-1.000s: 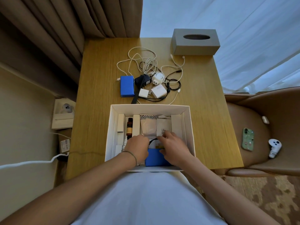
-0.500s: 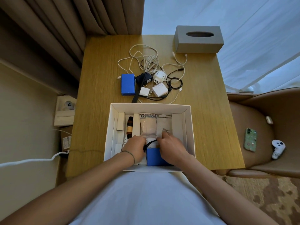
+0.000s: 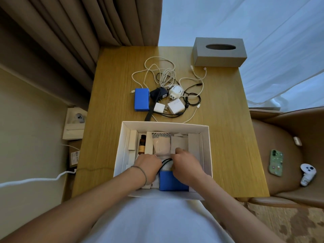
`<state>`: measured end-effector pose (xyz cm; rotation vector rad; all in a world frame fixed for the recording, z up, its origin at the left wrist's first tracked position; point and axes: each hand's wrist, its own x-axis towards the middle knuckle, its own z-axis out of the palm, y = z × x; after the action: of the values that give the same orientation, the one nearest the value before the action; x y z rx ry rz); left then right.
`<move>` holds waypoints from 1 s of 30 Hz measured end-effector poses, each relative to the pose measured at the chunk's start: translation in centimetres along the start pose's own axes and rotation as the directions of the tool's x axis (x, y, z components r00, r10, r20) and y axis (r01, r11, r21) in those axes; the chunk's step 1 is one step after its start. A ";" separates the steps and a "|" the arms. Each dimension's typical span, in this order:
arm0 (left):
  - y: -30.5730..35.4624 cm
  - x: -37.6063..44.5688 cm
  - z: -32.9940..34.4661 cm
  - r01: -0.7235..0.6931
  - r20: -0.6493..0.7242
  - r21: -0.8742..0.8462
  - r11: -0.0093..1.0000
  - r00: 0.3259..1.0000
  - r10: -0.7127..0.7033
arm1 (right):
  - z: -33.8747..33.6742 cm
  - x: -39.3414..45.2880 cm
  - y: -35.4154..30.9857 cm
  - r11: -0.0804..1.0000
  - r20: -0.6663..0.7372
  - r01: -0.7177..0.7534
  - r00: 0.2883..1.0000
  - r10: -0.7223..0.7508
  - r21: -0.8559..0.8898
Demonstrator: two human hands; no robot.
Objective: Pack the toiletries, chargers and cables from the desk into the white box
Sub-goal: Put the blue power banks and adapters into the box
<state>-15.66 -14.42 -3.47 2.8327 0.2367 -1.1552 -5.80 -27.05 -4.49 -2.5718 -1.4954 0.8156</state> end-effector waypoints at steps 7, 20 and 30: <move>-2.1 -1.2 -4.3 -0.092 -0.474 -0.358 0.929 0.875 -0.095 | -8.0 3.0 0.8 0.960 -0.371 0.090 0.928 0.015 0.264; -13.9 6.9 -11.0 0.017 -0.394 -0.818 0.575 0.712 -0.582 | -13.7 14.3 1.1 0.902 -0.370 -0.032 0.905 0.209 0.431; -17.9 14.4 -10.4 0.377 -0.095 -0.723 0.578 0.775 -0.624 | -11.3 15.4 0.8 0.815 -0.261 -0.111 0.915 0.307 0.569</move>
<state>-1.38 6.21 -6.33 2.2802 1.2948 -0.4148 6.12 -12.42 -1.41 -2.2970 -0.7401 0.6414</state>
